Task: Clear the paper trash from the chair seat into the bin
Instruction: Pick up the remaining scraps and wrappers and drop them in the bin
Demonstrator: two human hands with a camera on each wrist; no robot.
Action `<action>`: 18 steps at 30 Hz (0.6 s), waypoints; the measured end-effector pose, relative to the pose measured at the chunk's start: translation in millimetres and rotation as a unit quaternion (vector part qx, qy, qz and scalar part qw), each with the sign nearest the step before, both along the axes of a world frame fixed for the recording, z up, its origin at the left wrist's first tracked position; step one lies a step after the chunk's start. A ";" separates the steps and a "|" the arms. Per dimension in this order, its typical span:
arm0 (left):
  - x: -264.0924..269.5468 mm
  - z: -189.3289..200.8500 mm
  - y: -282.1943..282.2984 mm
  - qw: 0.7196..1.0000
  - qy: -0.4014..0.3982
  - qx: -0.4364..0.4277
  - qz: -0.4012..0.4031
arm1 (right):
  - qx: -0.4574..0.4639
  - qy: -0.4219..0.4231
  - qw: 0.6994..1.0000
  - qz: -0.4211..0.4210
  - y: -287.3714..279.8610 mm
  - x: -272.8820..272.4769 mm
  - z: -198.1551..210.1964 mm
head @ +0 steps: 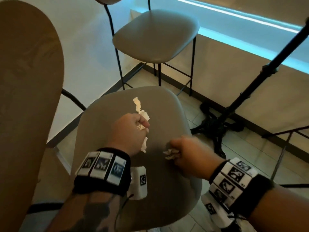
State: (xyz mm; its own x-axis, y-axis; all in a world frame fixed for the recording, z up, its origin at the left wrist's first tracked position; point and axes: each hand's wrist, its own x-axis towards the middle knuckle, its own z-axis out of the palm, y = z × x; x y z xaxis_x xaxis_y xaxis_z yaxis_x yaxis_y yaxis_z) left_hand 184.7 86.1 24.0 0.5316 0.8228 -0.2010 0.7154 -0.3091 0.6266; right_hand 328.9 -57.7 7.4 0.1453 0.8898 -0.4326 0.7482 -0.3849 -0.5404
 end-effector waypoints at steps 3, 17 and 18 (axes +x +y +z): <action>11.2 8.1 -42.0 0.998 -0.039 -0.017 -0.051 | 0.031 0.075 0.988 -0.128 -43.5 28.7 2.8; 168.9 -89.4 -298.1 0.922 -0.045 -0.180 -0.340 | -0.055 0.104 0.809 -0.575 -428.2 103.7 -129.2; 178.8 -106.1 -316.9 0.916 -0.029 -0.191 -0.352 | -0.063 0.103 0.799 -0.589 -449.5 103.1 -145.1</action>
